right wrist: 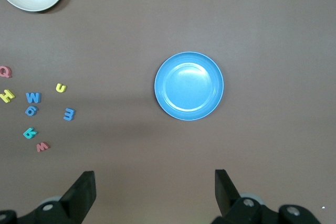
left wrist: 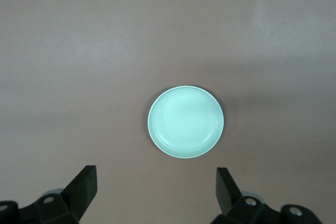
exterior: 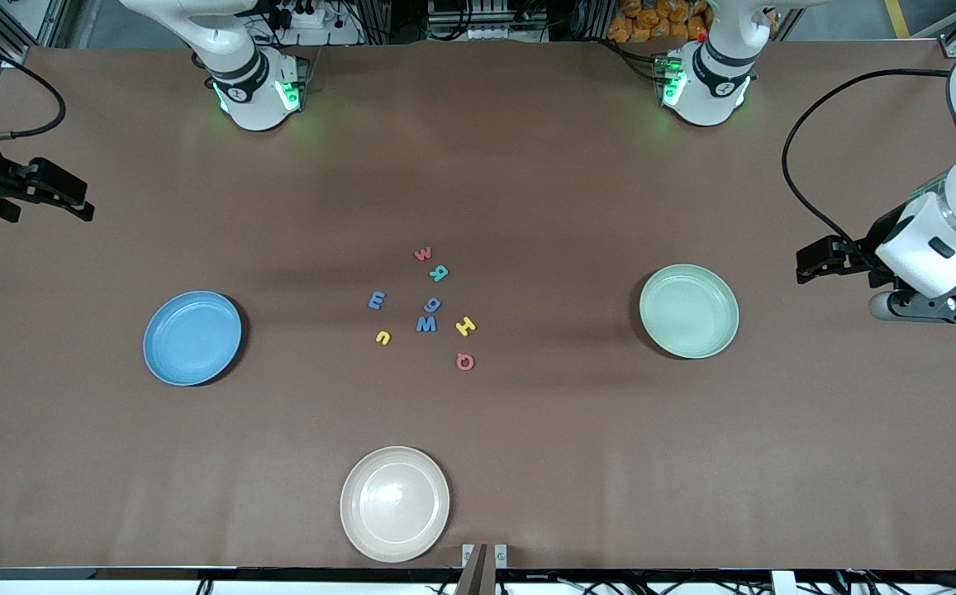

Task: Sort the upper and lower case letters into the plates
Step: 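Move the left gripper to the yellow H while the right gripper reaches the blue E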

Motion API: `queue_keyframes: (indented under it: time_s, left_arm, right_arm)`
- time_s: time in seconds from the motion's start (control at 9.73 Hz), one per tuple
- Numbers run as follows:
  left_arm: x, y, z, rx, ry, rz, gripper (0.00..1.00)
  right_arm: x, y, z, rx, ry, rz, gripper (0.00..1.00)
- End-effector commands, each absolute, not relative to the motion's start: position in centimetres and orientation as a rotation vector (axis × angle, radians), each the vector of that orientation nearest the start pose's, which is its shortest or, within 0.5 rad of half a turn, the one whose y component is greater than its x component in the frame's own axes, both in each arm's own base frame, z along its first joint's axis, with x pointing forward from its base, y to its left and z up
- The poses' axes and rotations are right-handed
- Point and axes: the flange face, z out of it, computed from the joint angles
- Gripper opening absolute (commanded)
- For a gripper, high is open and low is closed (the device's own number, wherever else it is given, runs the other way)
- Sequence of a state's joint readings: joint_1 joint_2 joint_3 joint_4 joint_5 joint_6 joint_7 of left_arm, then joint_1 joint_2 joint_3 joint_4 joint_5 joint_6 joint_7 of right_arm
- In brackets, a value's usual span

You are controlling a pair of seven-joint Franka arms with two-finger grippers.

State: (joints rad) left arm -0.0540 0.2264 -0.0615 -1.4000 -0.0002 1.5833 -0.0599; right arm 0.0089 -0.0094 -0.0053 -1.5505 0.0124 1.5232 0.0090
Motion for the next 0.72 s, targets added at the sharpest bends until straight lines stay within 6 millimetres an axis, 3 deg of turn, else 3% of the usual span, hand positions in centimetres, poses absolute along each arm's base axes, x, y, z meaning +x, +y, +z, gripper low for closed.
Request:
queue_keyframes:
  time_s: [0.0, 0.21, 0.31, 0.41, 0.62]
  left_arm:
    - [61.2, -6.5, 58.1, -3.165, 0.054, 0.076, 1.0]
    - [61.4, -6.8, 57.5, -3.166, 0.073, 0.091, 1.0]
    - [61.5, -7.8, 56.6, -3.167, 0.111, 0.116, 1.0]
    - [61.2, -11.2, 55.7, -3.163, 0.175, 0.147, 1.0]
    - [60.8, -20.5, 51.3, -3.137, 0.232, 0.22, 1.0]
  right_arm:
    - [54.7, 0.0, 63.7, -3.138, -0.003, 0.036, 1.0]
    - [54.7, -0.1, 63.7, -3.138, 0.0, 0.036, 1.0]
    - [54.7, 0.0, 63.7, -3.138, -0.005, 0.036, 1.0]
    - [54.7, 0.0, 63.7, -3.137, -0.003, 0.034, 1.0]
    - [55.1, 0.2, 62.9, -3.135, -0.008, 0.055, 1.0]
